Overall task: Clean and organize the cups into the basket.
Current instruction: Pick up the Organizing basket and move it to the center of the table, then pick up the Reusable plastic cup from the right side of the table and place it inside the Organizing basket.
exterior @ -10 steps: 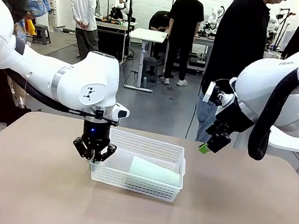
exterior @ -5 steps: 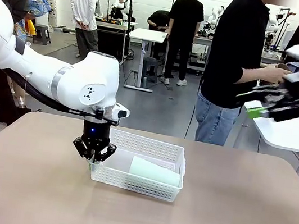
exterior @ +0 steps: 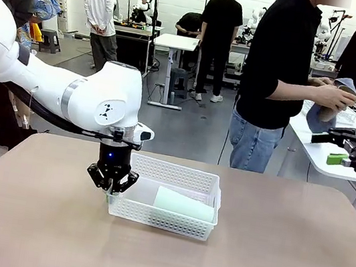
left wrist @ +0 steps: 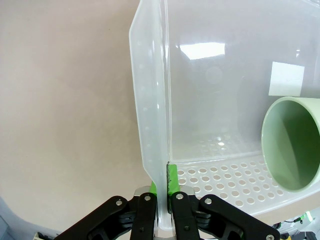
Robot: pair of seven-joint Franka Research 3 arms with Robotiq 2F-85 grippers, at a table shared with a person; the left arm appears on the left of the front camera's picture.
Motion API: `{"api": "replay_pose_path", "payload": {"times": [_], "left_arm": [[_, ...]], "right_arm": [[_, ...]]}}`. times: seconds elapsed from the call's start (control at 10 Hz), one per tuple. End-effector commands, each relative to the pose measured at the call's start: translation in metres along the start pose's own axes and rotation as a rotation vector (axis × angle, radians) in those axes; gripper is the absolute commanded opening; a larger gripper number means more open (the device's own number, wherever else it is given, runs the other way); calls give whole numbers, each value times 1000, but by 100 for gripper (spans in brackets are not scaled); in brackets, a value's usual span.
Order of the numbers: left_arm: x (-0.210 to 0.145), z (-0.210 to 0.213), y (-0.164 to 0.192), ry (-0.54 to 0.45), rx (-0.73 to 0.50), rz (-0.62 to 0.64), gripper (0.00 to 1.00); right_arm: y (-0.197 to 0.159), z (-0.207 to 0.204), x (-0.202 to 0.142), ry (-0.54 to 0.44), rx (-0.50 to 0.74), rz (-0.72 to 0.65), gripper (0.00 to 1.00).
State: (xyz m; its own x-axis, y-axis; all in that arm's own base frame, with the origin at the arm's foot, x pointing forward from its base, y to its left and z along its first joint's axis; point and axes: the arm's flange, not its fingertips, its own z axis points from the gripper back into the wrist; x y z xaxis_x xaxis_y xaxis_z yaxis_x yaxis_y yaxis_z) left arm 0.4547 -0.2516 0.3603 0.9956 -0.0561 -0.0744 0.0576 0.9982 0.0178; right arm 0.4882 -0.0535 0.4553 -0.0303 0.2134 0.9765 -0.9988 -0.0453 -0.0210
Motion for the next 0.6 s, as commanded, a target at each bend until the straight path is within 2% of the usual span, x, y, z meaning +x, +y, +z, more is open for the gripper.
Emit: {"api": "replay_pose_path", "payload": {"times": [0.0, 0.3, 0.5], "left_arm": [[-1, 0, 0, -1, 2, -4, 0], [-1, 0, 0, -1, 2, -4, 0], [-1, 0, 0, -1, 2, -4, 0]], "right_arm": [[13, 32, -16, 31, -169, -10, 100], [36, 100, -34, 53, -341, -98, 100], [50, 122, -31, 72, -372, -113, 100]]}}
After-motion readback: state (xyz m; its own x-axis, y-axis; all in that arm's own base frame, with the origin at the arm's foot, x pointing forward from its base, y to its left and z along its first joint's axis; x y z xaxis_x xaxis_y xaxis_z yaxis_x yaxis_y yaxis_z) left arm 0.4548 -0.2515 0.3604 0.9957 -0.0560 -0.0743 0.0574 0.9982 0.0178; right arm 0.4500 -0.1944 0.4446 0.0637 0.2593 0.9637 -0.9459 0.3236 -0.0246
